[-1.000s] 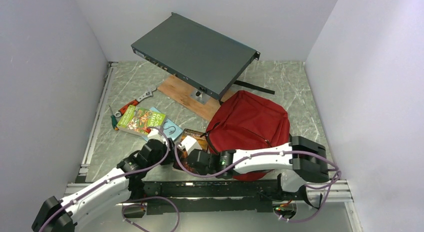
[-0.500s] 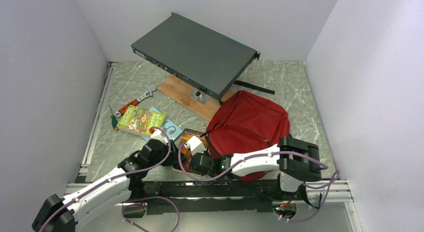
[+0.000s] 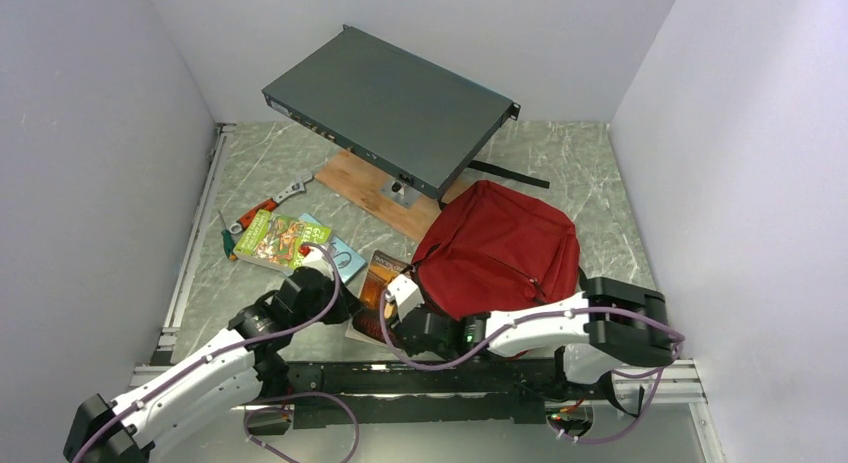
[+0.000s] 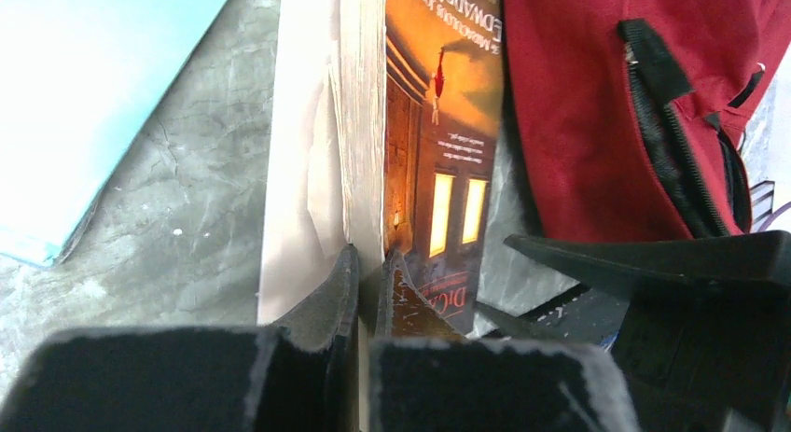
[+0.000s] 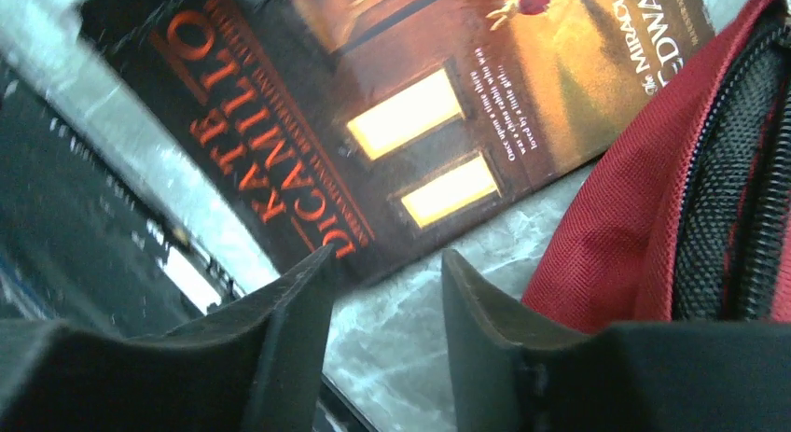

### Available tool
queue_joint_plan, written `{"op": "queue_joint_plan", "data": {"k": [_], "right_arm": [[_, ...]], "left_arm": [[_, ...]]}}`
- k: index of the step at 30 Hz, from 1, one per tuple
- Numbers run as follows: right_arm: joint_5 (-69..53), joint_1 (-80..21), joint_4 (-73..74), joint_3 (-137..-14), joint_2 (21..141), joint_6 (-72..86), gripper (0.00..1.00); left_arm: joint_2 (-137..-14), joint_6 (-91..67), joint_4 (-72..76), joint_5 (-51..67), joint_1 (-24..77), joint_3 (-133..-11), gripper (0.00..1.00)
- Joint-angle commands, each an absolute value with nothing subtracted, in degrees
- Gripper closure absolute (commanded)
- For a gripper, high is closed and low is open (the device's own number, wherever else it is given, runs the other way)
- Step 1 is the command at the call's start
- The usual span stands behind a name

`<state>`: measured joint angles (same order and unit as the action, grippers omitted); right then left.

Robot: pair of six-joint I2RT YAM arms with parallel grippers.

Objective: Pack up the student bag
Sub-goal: Pick up the book from the center of the board.

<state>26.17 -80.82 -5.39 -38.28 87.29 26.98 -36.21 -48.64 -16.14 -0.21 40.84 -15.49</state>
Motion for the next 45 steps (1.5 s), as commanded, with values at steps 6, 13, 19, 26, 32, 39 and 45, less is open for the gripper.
{"op": "queue_joint_plan", "data": {"k": [6, 13, 19, 26, 32, 39, 45], "right_arm": [[19.8, -81.3, -9.1, -33.5, 70.4, 25.8, 0.18], [15.8, -76.9, -4.5, -34.7, 67.8, 47.1, 0.13], [17.2, -75.1, -10.5, -29.1, 62.1, 56.2, 0.10], [2.1, -66.2, -39.1, -17.3, 58.1, 64.9, 0.10], [-3.1, -66.0, -49.2, -17.5, 58.4, 62.9, 0.10], [-2.5, -64.9, -52.8, -15.1, 51.6, 59.4, 0.39], [9.9, -64.6, -26.9, -14.3, 32.8, 58.6, 1.00]], "left_arm": [[-33.5, -46.7, -24.0, 0.2, 41.0, -25.8, 1.00], [-29.8, -48.6, -24.5, 0.2, 40.9, -29.5, 1.00], [-26.3, -50.1, -25.9, 0.2, 40.9, -33.9, 1.00], [-22.0, -51.8, -25.4, 1.9, 41.0, -38.0, 1.00], [-20.9, -54.0, -18.7, 8.8, 40.9, -35.1, 1.00], [-24.5, -53.8, -11.3, 16.9, 40.9, -32.0, 1.00], [-24.2, -48.5, -33.2, -2.8, 40.9, -37.2, 0.23]]}}
